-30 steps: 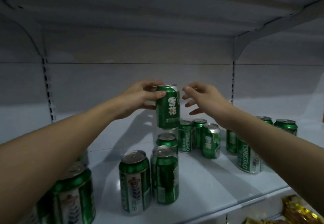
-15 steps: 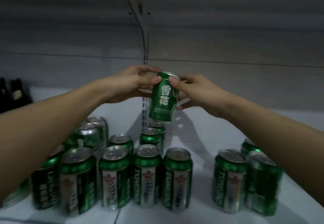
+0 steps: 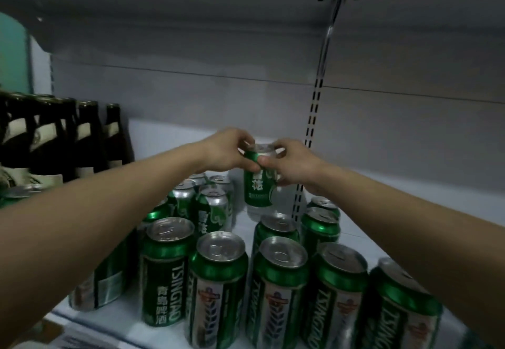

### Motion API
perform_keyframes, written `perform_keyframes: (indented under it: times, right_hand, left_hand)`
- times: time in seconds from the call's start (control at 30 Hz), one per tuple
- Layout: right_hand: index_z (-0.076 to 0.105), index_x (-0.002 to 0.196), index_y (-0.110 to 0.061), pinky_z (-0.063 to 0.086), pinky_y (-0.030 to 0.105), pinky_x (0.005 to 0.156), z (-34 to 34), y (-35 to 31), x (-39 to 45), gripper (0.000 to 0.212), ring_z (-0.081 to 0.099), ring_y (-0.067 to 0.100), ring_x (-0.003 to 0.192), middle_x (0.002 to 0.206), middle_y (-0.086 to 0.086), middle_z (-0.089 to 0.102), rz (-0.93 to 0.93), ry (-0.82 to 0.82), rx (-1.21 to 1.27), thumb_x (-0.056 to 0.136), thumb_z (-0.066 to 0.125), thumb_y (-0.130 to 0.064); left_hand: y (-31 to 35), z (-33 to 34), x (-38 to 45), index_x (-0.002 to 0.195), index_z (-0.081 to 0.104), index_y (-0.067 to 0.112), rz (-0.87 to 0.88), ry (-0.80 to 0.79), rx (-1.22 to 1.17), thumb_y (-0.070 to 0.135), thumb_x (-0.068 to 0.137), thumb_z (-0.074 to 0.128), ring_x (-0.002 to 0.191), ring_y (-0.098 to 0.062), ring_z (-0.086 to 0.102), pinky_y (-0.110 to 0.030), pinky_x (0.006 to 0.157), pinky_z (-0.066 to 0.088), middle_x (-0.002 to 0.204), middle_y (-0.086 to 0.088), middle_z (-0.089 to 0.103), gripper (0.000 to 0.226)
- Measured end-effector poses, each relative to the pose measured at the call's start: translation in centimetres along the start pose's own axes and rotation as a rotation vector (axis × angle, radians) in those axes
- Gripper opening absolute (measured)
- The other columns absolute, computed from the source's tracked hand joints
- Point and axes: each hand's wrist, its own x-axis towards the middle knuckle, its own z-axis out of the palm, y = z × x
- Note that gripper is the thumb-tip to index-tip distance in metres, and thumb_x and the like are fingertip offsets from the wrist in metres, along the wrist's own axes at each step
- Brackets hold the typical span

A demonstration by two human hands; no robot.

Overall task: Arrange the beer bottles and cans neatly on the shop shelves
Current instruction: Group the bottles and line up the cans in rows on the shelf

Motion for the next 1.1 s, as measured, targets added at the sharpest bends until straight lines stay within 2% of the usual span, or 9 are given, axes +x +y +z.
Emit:
perform_keyframes:
  times: [0.17, 0.27, 0.43, 0.57, 0.67, 0.73, 0.77, 0.9, 1.1]
  right_hand:
    - [0.05, 0.122, -0.002, 0.059, 0.05, 0.085, 3.2, 1.5, 2.5, 0.036, 0.066, 0.033, 0.104, 0.116, 0.018, 0.061, 0.153, -0.087, -0.07, 0.094, 0.066, -0.017]
    - [0.054, 0.119, 0.002, 0.059, 0.041, 0.085, 4.2, 1.9, 3.8, 0.036, 0.067, 0.029, 0.096, 0.11, 0.018, 0.065, 0.209, -0.12, -0.165, 0.093, 0.067, -0.021]
    - [0.059, 0.114, 0.006, 0.044, 0.03, 0.054, 4.8, 2.2, 3.8, 0.038, 0.058, 0.027, 0.068, 0.102, 0.021, 0.069, 0.261, -0.221, -0.412, 0.095, 0.065, -0.026]
    - [0.059, 0.111, 0.003, 0.036, 0.023, 0.042, 4.6, 2.3, 3.4, 0.029, 0.049, 0.021, 0.052, 0.086, 0.015, 0.06, 0.252, -0.253, -0.468, 0.095, 0.063, -0.022]
    - [0.056, 0.115, 0.0, 0.053, 0.03, 0.056, 3.3, 1.5, 2.9, 0.027, 0.063, 0.025, 0.077, 0.098, 0.014, 0.061, 0.217, -0.251, -0.428, 0.095, 0.062, -0.017]
    - [0.053, 0.123, 0.001, 0.06, 0.039, 0.082, 2.2, 0.9, 2.4, 0.029, 0.064, 0.029, 0.101, 0.114, 0.016, 0.061, 0.188, -0.222, -0.329, 0.097, 0.057, -0.008]
    - [0.054, 0.124, 0.001, 0.059, 0.039, 0.085, 1.4, 0.5, 2.0, 0.027, 0.064, 0.029, 0.104, 0.115, 0.016, 0.061, 0.164, -0.208, -0.319, 0.098, 0.054, -0.006]
    - [0.063, 0.116, -0.001, 0.06, 0.041, 0.078, -1.9, -0.5, 0.3, 0.025, 0.068, 0.029, 0.09, 0.107, 0.016, 0.069, 0.099, -0.197, -0.416, 0.101, 0.046, -0.009]
    - [0.066, 0.103, -0.001, 0.058, 0.035, 0.067, -8.3, 0.2, -3.1, 0.024, 0.067, 0.025, 0.076, 0.095, 0.013, 0.072, 0.103, -0.091, -0.544, 0.1, 0.05, -0.017]
  left_hand:
    - [-2.6, 1.3, 1.3, 0.112, 0.065, 0.012, -0.012, -0.123, 0.29, 0.028, 0.072, 0.085, 0.099, -0.022, 0.063, -0.035, 0.091, 0.05, 0.111, -0.003, 0.067, 0.048]
    - [-3.4, 1.9, 1.8, 0.113, 0.063, 0.014, -0.025, -0.186, 0.361, 0.028, 0.075, 0.083, 0.097, -0.022, 0.062, -0.036, 0.089, 0.05, 0.11, -0.003, 0.067, 0.045]
    - [-3.9, 3.6, 2.0, 0.121, 0.059, 0.015, -0.018, -0.237, 0.524, 0.036, 0.077, 0.08, 0.108, -0.023, 0.054, -0.038, 0.094, 0.045, 0.117, -0.003, 0.061, 0.052]
    - [-3.7, 4.1, 1.8, 0.114, 0.061, 0.019, -0.023, -0.211, 0.635, 0.045, 0.075, 0.079, 0.11, -0.023, 0.051, -0.037, 0.09, 0.044, 0.117, 0.0, 0.061, 0.049]
    - [-2.5, 3.6, 1.7, 0.105, 0.061, 0.019, -0.029, -0.22, 0.686, 0.05, 0.074, 0.077, 0.106, -0.024, 0.054, -0.038, 0.088, 0.048, 0.114, -0.001, 0.062, 0.047]
    - [-1.2, 3.1, 1.6, 0.124, 0.059, 0.018, -0.024, -0.2, 0.652, 0.053, 0.08, 0.071, 0.108, -0.024, 0.056, -0.04, 0.092, 0.049, 0.12, -0.003, 0.062, 0.058]
    - [-0.5, 2.9, 1.6, 0.132, 0.055, 0.018, -0.014, -0.183, 0.626, 0.052, 0.084, 0.067, 0.11, -0.024, 0.056, -0.041, 0.094, 0.049, 0.124, -0.003, 0.061, 0.061]
    - [2.9, 2.3, 1.9, 0.138, 0.051, 0.015, 0.045, -0.137, 0.553, 0.039, 0.098, 0.052, 0.117, -0.024, 0.055, -0.035, 0.098, 0.045, 0.134, -0.005, 0.058, 0.047]
    - [9.0, 3.5, 2.1, 0.123, 0.064, 0.013, 0.108, -0.093, 0.433, 0.033, 0.1, 0.049, 0.108, -0.021, 0.058, -0.032, 0.092, 0.046, 0.127, -0.005, 0.063, 0.034]
